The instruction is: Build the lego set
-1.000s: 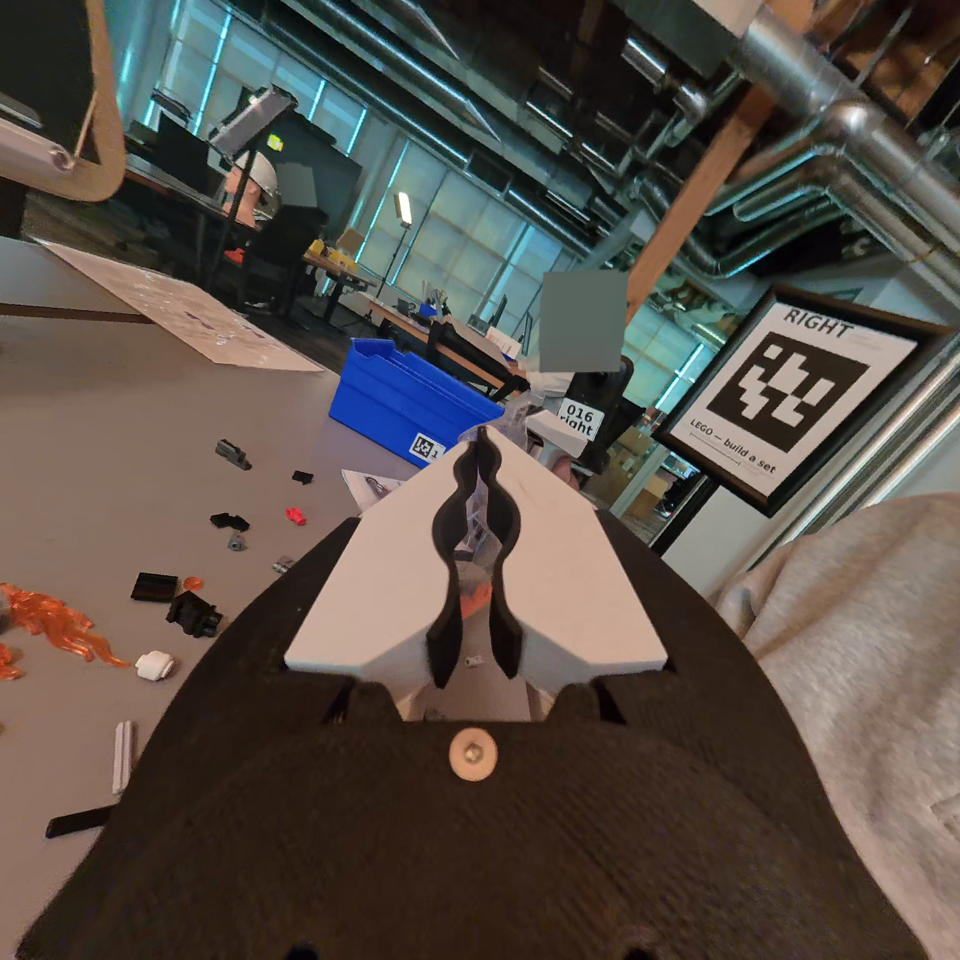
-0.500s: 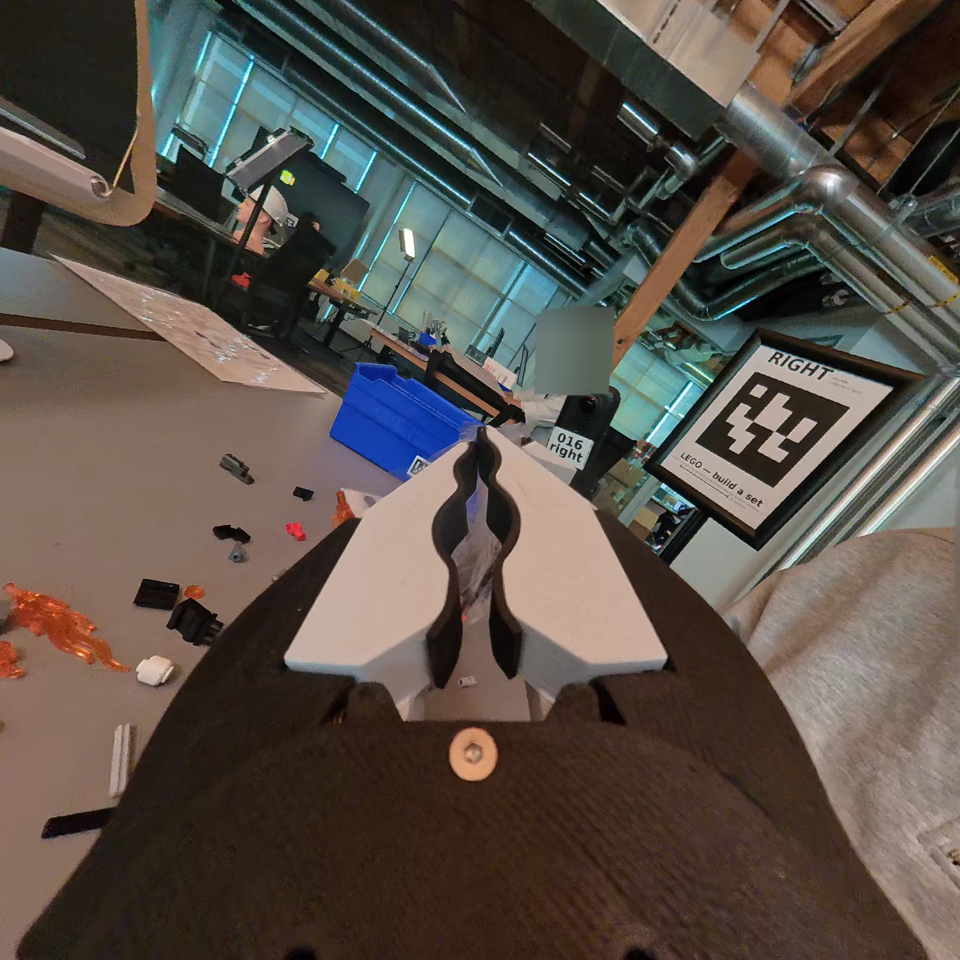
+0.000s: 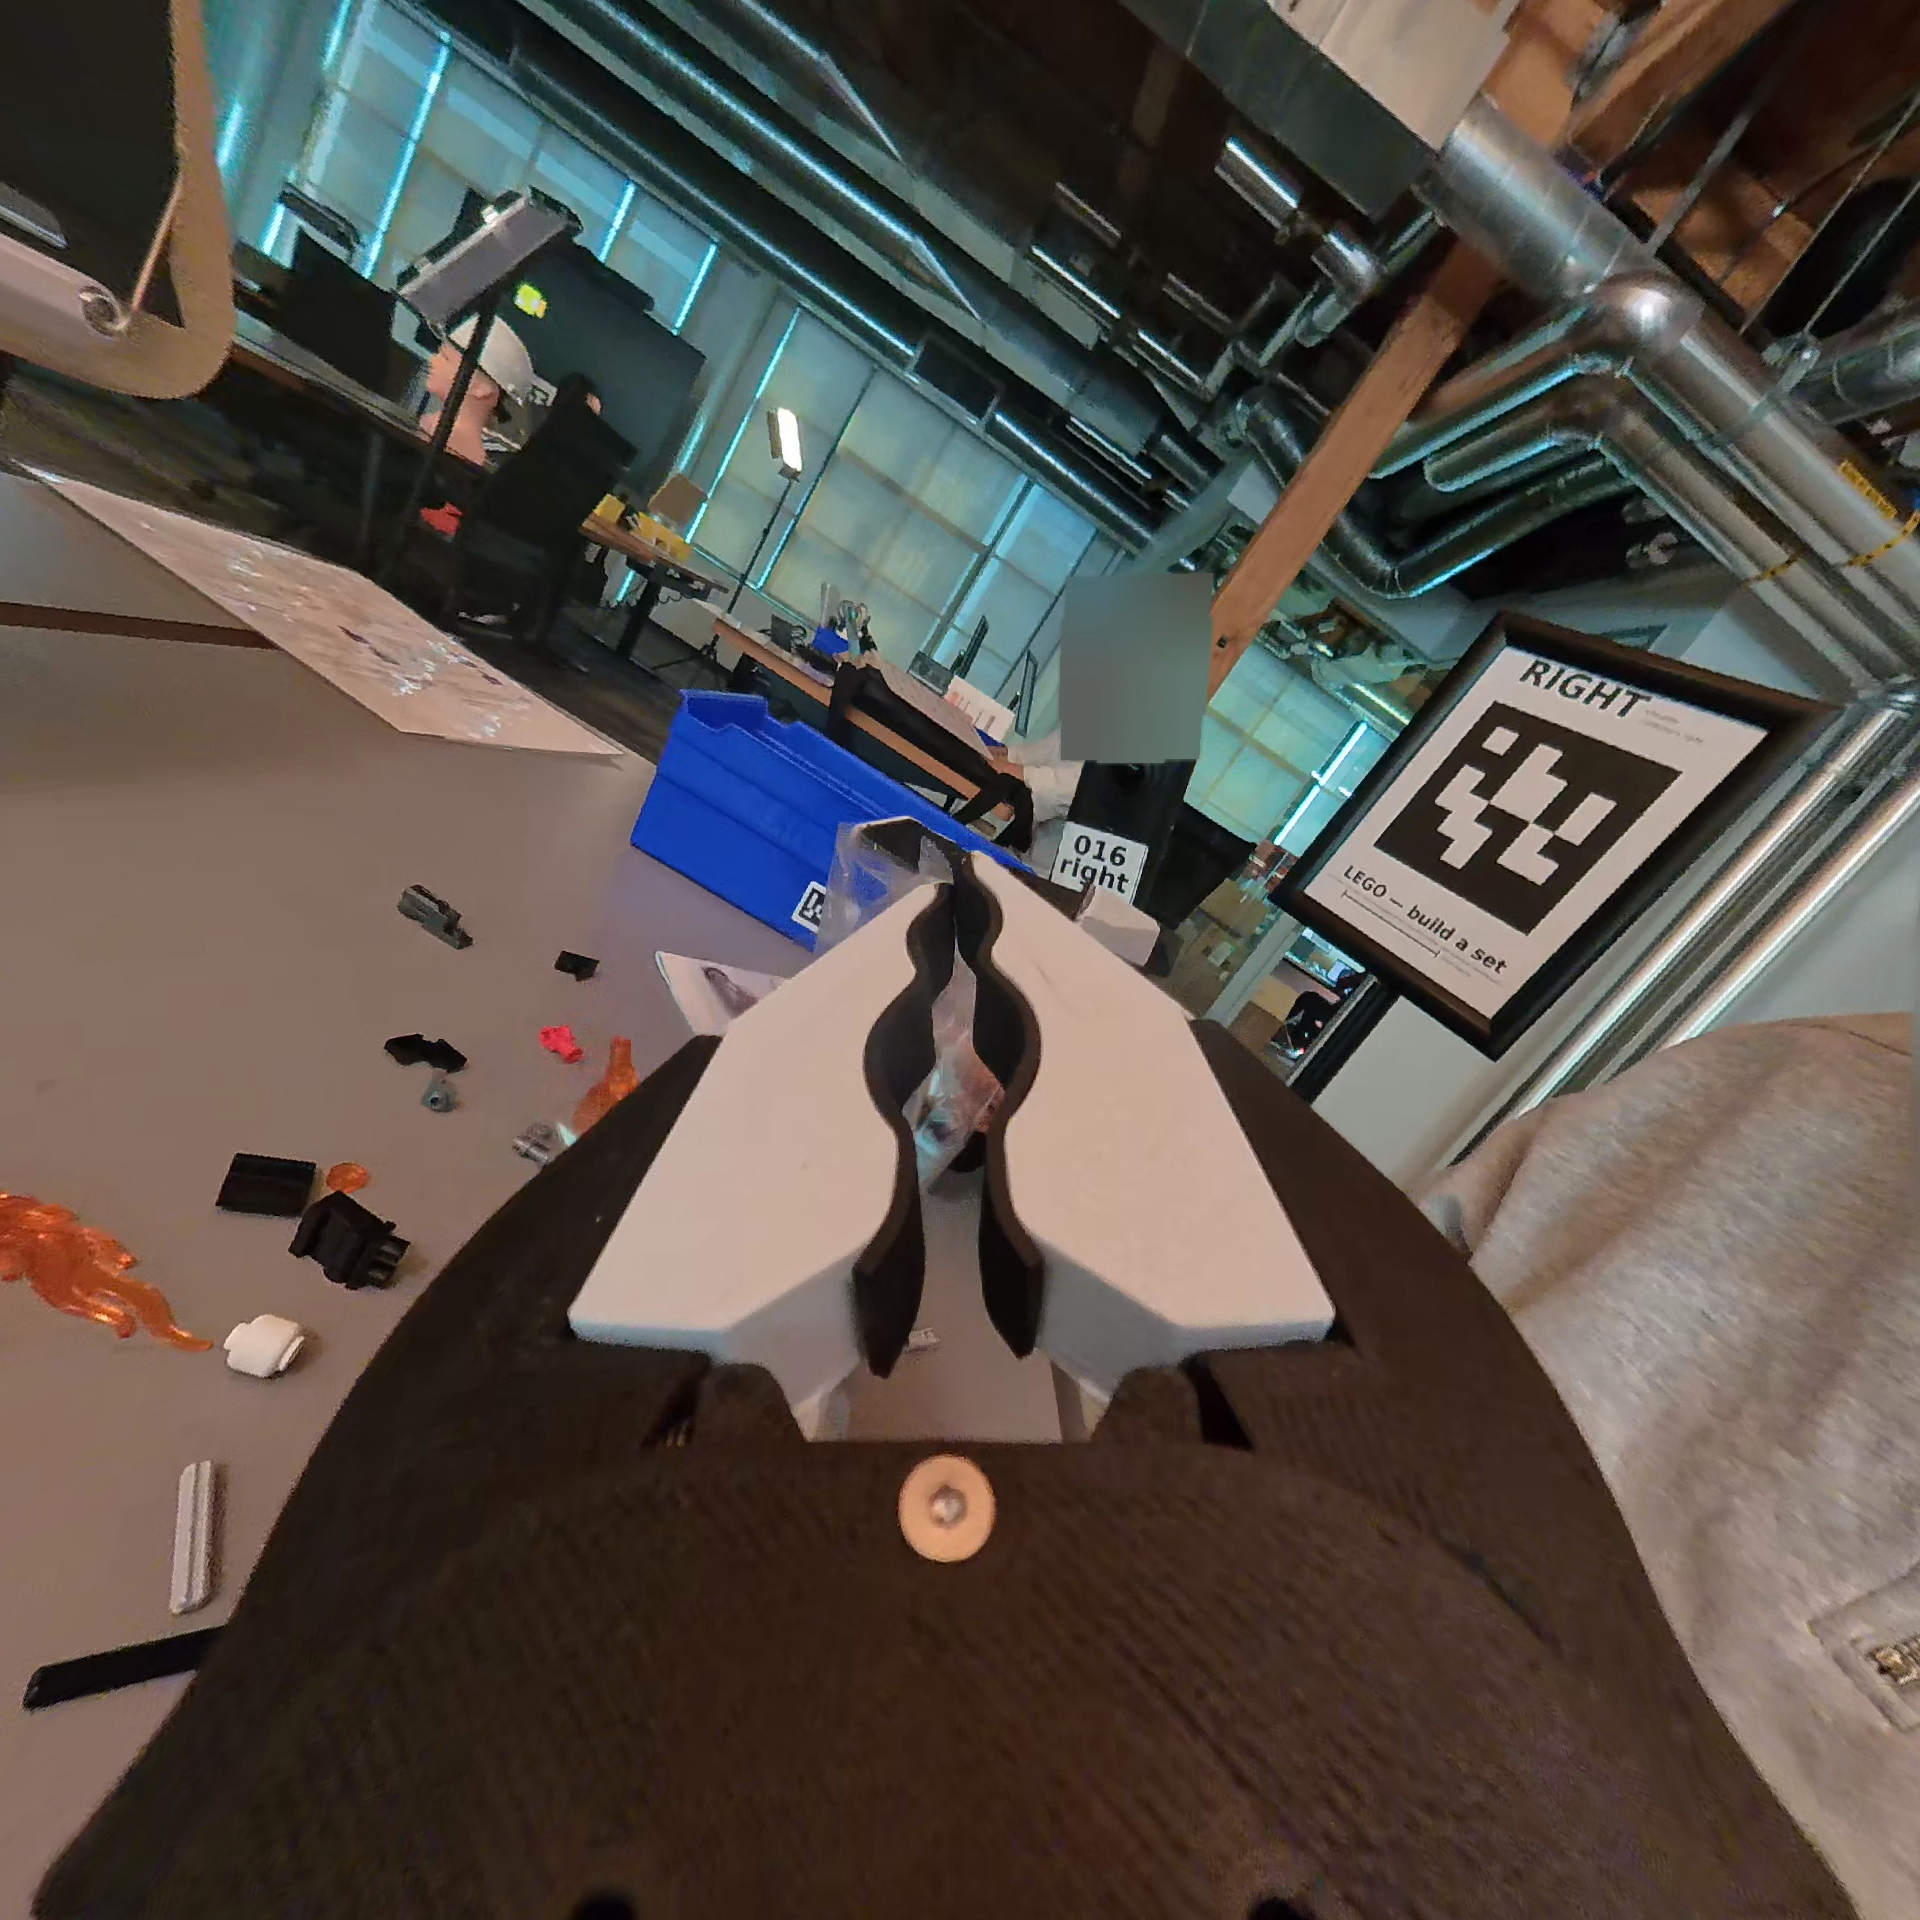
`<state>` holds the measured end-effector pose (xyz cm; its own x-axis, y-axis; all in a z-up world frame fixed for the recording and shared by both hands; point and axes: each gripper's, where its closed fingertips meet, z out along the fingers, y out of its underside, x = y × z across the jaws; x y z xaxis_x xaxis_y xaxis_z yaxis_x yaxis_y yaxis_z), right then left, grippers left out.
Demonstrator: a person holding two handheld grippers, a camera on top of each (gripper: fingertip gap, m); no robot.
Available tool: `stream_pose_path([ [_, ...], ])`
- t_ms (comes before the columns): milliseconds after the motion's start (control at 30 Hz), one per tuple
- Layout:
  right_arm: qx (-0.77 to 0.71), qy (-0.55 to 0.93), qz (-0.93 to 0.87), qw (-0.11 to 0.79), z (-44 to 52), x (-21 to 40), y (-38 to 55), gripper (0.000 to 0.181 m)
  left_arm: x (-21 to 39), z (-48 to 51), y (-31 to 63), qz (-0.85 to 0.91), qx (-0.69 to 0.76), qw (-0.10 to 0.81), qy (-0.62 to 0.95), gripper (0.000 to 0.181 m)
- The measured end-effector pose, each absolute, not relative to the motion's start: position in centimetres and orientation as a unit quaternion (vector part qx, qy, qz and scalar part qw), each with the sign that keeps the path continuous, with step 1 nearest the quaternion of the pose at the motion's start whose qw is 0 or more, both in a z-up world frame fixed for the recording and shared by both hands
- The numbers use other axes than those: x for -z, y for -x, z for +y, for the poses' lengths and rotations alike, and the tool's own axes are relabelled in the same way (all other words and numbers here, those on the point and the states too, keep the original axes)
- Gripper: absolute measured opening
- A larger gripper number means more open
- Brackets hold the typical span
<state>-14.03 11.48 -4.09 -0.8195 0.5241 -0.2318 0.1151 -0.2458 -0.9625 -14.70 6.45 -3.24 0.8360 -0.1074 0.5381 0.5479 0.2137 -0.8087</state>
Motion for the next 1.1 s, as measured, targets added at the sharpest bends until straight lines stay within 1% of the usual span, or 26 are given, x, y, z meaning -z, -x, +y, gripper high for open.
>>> stream_pose_path([
  [133,-0.731,0.275,-0.603,0.16,11.7,4.3,14.4,0.07,3.3,6.7,14.2,-0.176,0.22,0.752,0.596,0.0],
  [200,-0.732,0.279,-0.6,0.163,12.0,4.3,14.6,0.07,3.2,6.7,14.0,-0.17,0.227,0.753,0.594,0.0],
  [367,-0.742,0.292,-0.593,0.112,11.8,4.7,14.7,0.073,2.7,6.5,13.5,-0.158,0.244,0.758,0.584,0.0],
  [467,-0.744,0.288,-0.594,0.096,11.5,4.7,14.5,0.062,2.6,6.6,13.1,-0.149,0.252,0.756,0.585,0.0],
  [567,-0.745,0.27,-0.605,0.075,10.9,4.8,13.8,0.033,2.7,6.7,12.8,-0.142,0.257,0.752,0.59,0.0],
  [633,-0.744,0.262,-0.611,0.067,10.7,4.9,13.4,0.003,2.8,6.7,13.1,-0.148,0.248,0.752,0.593,0.0],
  [733,-0.761,0.254,-0.592,0.072,11.6,3.8,13.1,0.0,2.7,5.6,15.4,-0.201,0.225,0.765,0.568,0.0],
  [833,-0.766,0.268,-0.582,0.053,12.2,3.7,13.3,0.0,3.2,5.8,16.1,-0.223,0.226,0.759,0.569,0.0],
  [1100,-0.766,0.264,-0.581,0.076,12.0,3.5,13.4,0.0,3.1,5.7,16.1,-0.22,0.217,0.762,0.569,0.0],
])
